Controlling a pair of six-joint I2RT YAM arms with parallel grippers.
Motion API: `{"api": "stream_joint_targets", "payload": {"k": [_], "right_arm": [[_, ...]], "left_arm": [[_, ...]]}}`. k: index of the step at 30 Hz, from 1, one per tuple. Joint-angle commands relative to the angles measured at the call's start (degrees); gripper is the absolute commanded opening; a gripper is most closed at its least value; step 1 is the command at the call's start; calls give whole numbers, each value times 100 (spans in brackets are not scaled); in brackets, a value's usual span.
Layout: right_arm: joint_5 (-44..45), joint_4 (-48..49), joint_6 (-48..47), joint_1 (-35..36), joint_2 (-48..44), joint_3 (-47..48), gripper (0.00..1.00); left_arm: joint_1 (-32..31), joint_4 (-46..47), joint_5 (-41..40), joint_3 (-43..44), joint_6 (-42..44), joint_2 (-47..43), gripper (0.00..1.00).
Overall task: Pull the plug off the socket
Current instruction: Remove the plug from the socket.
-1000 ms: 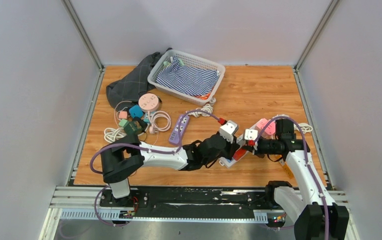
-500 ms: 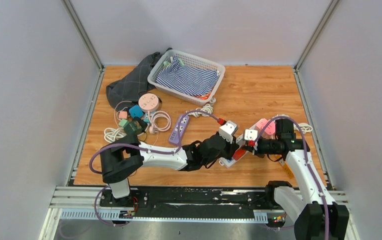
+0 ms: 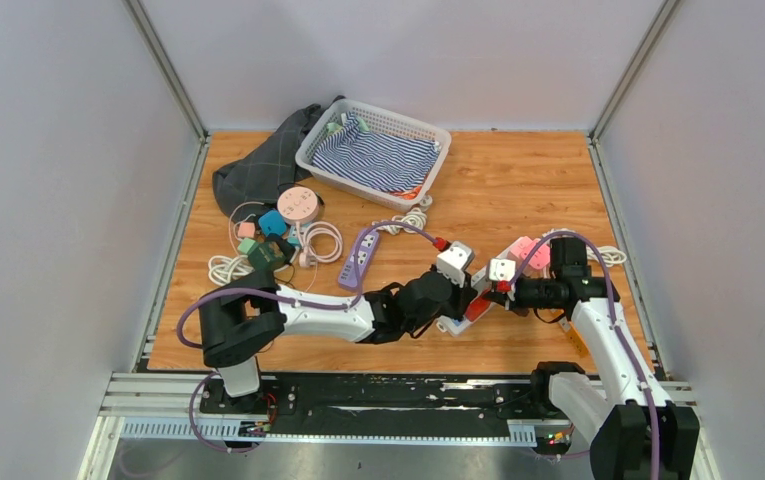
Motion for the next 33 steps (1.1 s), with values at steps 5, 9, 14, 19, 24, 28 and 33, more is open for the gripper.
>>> {"api": "stream_joint_targets", "payload": {"k": [5, 9, 14, 19, 24, 28, 33], "right_arm": [[741, -732, -13, 39, 114, -210, 2], [741, -732, -17, 38, 119, -212, 2], [745, -732, -20, 42, 127, -216, 2], [758, -732, -21, 38, 154, -212, 1], [789, -732, -21, 43, 167, -220, 2], [786, -741, -22, 44, 175, -221, 2], [777, -744, -30, 38, 176, -219, 2]], "left_arm": [[196, -260, -176, -165, -528, -341, 0], [196, -262, -17, -120, -766, -304, 0], [41, -269, -930, -69, 236, -199, 0], [-131, -268, -1058, -63, 972, -95, 0], [179, -268, 137, -38, -99, -227, 0], [396, -268, 617, -59, -623, -338, 0], [385, -268, 536, -78, -470, -428, 0]]}}
